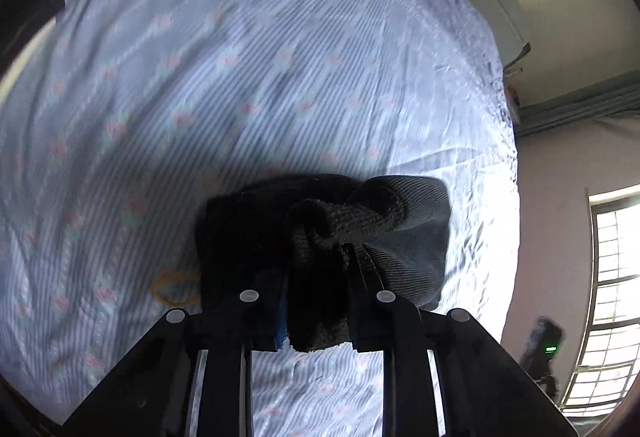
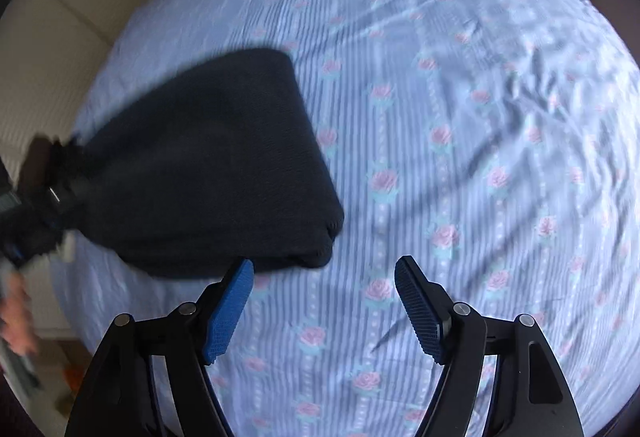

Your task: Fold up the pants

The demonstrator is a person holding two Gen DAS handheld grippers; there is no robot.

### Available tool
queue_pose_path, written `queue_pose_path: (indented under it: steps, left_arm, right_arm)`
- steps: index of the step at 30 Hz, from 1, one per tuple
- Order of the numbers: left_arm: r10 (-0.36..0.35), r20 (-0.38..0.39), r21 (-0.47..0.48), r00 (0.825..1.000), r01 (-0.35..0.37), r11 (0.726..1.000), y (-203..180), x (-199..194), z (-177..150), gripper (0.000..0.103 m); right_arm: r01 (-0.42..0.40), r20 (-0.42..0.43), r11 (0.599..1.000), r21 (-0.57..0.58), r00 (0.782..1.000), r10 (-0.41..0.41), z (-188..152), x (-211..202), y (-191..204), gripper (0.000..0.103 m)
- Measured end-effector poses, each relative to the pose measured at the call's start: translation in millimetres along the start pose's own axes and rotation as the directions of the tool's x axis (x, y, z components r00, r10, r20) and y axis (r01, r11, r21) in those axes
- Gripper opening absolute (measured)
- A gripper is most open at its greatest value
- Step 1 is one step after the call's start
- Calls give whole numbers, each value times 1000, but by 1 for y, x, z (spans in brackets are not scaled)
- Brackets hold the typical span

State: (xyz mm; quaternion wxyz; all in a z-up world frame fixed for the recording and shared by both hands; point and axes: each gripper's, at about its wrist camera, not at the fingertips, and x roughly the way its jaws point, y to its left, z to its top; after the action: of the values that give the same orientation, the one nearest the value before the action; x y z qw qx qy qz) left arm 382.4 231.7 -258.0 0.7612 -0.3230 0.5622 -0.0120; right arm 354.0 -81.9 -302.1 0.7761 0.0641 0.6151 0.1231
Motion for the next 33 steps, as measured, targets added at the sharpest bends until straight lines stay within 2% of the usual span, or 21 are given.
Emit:
queue_pose_path:
  steps: [2,4,10,13,15,18,19,20,22,23,25,28,30,33]
  left_arm:
    - [-2,25,-9,1000,2,1000,0,-6,3,23]
    - [22,31,-5,999,-22,1000,2,-7,5,23]
    - [62,-3,-59,998,-62,996,30,5,-6,22]
    - [73,-23,-103,997,-75,992,45,19,-12,23]
    - [102,-39,-94,994,-105,990,51,28,-16,24]
    - [124,-46,-98,991,-128,987,59,33,-18,28]
    - [123,-47,-99,991,-127,987,60,32,-18,33]
    - [130,-49,-79,990,-133,988,60,32,-19,39]
    - [157,-50,-6,986,-157,988,53,31,-22,47]
    - [168,-48,44,985,-166,985,48,31,-24,49]
    - [165,-51,71,985,-161,984,46,30,-25,52]
    - [112,-76,14,991,-111,994,58,29,-23,64]
    - [59,-95,-32,994,-62,998,67,30,-21,68]
    - [11,-116,-64,993,-19,998,79,36,-21,75]
  right_arm:
    - [-1,-29,1000,-5,1000,1,2,16,3,74]
    - [39,-43,999,-6,998,-39,7,30,4,74]
    - [131,25,990,53,991,-133,15,31,0,72]
    - [204,25,979,-4,979,-204,10,35,9,72]
    - [248,21,967,-52,969,-247,6,40,14,72]
    - [178,-47,983,-40,982,-180,5,33,10,72]
    - [155,-61,987,-42,986,-158,6,28,9,72]
    - [135,-57,990,-48,989,-138,6,16,8,72]
    - [111,15,990,-84,994,-110,10,-14,10,72]
    - [95,30,990,-103,995,-92,12,-20,11,72]
    - [30,53,985,-168,998,-21,27,-27,19,72]
    - [6,59,982,-187,998,5,48,-17,26,72]
    - [-39,26,986,-163,999,44,65,0,24,72]
    - [-69,-17,987,-145,998,67,70,16,30,72]
